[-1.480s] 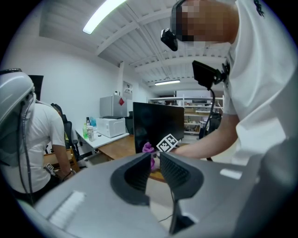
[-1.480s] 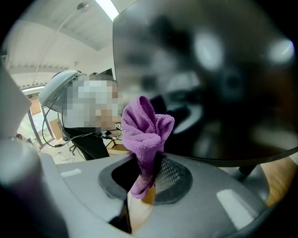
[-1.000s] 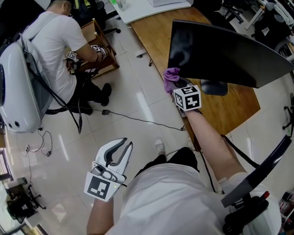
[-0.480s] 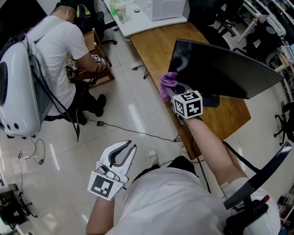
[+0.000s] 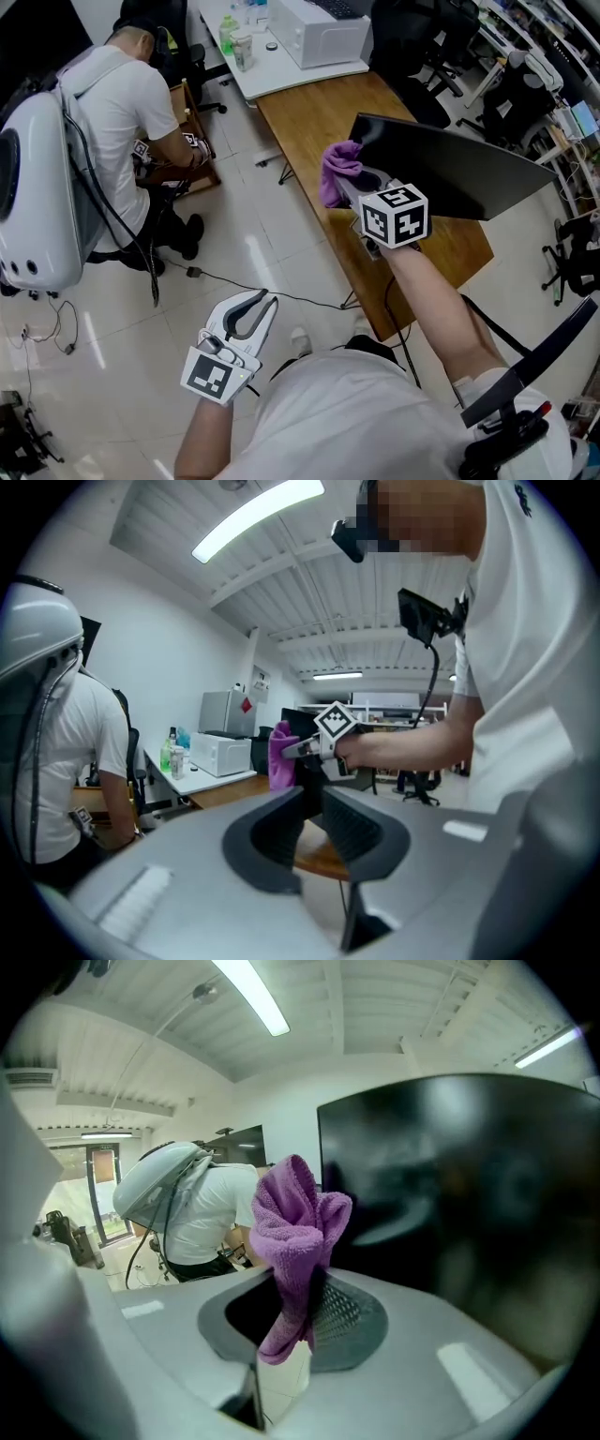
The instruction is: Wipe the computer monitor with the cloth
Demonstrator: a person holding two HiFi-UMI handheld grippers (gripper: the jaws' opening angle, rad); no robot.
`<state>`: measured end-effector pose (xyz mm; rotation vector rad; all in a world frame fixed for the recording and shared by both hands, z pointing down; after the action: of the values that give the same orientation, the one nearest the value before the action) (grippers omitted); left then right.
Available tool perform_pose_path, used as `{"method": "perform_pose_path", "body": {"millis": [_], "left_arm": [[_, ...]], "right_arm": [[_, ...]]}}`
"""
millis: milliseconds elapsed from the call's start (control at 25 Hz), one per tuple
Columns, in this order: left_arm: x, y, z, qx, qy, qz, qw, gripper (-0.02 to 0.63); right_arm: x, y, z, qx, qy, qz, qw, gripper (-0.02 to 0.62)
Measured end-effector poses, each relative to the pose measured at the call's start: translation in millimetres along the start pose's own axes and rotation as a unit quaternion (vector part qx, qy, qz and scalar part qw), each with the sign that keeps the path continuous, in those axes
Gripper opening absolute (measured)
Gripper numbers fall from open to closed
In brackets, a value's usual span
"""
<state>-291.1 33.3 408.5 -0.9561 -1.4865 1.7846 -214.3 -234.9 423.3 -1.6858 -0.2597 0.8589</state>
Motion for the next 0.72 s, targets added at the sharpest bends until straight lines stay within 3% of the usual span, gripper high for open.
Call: {"method": "perform_pose_path", "body": {"millis": [440, 720], "left_arm": [[-11.4, 14.6, 14.7, 0.000, -0.011, -0.018, 0.9998, 0.083], [-16.6, 18.4, 20.5, 0.004, -0.015, -0.030, 0.9994, 0.083]], "right_arm": [[16.6, 74.9, 0.1, 0.018, 0.002, -0.031, 0.999, 0.066], [19.2, 98.5, 0.1, 0.022, 0.003, -0.044, 0.999, 0.066]]}}
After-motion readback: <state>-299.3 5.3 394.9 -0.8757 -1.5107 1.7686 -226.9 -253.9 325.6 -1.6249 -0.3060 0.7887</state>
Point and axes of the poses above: the fingertips, and each gripper's own axes: x backward along the fingers, z to its left, y out of its top, the point moved 2 cm from there along x, backward along the fingers, and after that the axes turned 5 degrees about -y, right-handed, at the moved point
